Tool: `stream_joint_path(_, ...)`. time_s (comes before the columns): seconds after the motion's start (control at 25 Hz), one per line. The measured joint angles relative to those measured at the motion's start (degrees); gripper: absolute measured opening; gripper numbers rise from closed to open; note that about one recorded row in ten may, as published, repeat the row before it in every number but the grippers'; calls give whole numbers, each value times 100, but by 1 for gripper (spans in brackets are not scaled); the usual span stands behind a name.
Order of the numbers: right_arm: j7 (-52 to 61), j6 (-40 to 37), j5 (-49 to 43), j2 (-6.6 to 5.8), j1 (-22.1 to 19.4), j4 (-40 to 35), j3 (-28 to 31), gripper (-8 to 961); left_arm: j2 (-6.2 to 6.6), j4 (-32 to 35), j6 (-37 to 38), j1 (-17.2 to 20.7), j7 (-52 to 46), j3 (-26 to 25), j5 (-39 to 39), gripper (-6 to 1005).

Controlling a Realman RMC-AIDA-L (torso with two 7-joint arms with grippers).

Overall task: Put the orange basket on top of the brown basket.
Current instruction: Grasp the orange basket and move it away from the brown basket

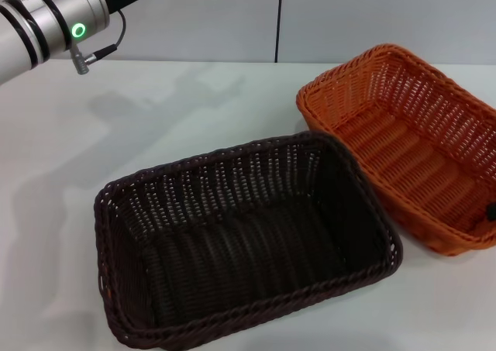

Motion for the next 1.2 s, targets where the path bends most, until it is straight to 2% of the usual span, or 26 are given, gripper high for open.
stream_joint_path(0.28, 52, 118, 31, 42, -166, -240, 73, 353, -6, 6, 80, -13, 3, 0, 1, 829)
stream_joint_path(0.48, 74, 267, 31, 166, -276, -533, 399, 318, 11, 6, 101, 22, 11, -21, -8, 829)
stream_joint_path(0.52, 61, 317, 36, 231, -307, -664, 596, 312, 18, 6, 116, 33, 12, -23, -21, 829)
stream_joint_path(0.72, 43, 529, 340, 334, -445, -934, 871, 297, 25, 6, 131, 51, 14, -34, -31, 829)
stream_joint_path(1.04, -67, 984, 846, 370, -607, -988, 870, 288, 32, -22, 141, 125, 17, -55, -37, 829)
stream_joint_path(1.2, -355, 1086, 1405, 381, -675, -977, 871, 283, 33, -50, 139, 152, 8, -56, -40, 829)
